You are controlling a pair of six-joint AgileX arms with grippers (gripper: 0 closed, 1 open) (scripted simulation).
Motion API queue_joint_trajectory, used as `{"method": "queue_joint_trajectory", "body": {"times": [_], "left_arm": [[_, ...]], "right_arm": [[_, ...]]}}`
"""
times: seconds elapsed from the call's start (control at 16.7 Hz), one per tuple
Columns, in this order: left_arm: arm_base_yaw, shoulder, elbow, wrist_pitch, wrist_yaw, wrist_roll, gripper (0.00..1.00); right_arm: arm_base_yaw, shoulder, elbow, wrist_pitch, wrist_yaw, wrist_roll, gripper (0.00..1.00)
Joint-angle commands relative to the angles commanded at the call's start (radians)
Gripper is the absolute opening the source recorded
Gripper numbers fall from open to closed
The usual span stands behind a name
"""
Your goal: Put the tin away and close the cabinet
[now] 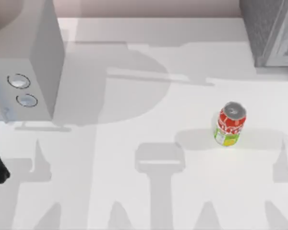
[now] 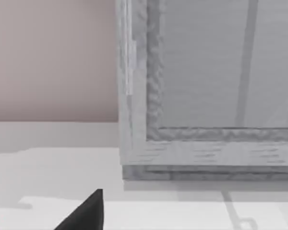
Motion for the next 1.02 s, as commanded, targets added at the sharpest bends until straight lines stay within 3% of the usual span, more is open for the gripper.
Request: {"method": "queue_joint_trajectory", "body": {"times": [0.24, 0.48, 1.02], "left_arm": [[0.000, 0.000, 0.000, 0.000, 0.000, 0.000, 1.00], [0.000, 0.000, 0.000, 0.000, 0.000, 0.000, 1.00], [0.000, 0.000, 0.000, 0.000, 0.000, 0.000, 1.00]], "right_arm": [[0.010, 0.007, 0.018, 0.025, 0.014, 0.002, 1.00], [0.084, 0.102, 0.084, 0.159, 0.092, 0.022, 1.00], [0.384, 0.739, 0.146, 0.575, 0.336, 0.138, 1.00]]}}
